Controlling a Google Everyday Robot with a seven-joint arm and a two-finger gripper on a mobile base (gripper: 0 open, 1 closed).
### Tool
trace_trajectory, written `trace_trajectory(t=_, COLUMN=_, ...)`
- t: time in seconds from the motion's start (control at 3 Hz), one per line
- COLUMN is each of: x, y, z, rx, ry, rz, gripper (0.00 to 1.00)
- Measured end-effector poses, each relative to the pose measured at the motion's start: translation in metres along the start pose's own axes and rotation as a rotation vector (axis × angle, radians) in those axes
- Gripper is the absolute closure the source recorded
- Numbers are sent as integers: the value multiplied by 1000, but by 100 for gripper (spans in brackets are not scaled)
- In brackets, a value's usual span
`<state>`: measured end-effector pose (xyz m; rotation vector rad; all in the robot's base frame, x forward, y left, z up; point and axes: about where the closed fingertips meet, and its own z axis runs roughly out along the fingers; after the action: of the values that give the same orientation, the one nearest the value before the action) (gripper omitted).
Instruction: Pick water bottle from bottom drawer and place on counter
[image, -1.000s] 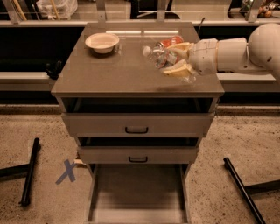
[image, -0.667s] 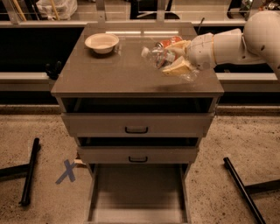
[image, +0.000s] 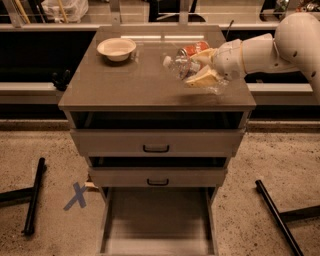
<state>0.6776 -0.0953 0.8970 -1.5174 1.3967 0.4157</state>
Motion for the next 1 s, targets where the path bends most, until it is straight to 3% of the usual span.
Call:
trace_trajectory(t=0.33, x=11, y=-5, z=7, rx=18, ry=-12, rz=57, gripper=100)
trace_trajectory(t=0.67, x=17, y=-10, z=15, rx=12, ry=-4, rz=70, gripper=100)
trace_trajectory(t=1.0, x=25, y=-14, z=21, rx=2, ry=5, rz=88, gripper=82)
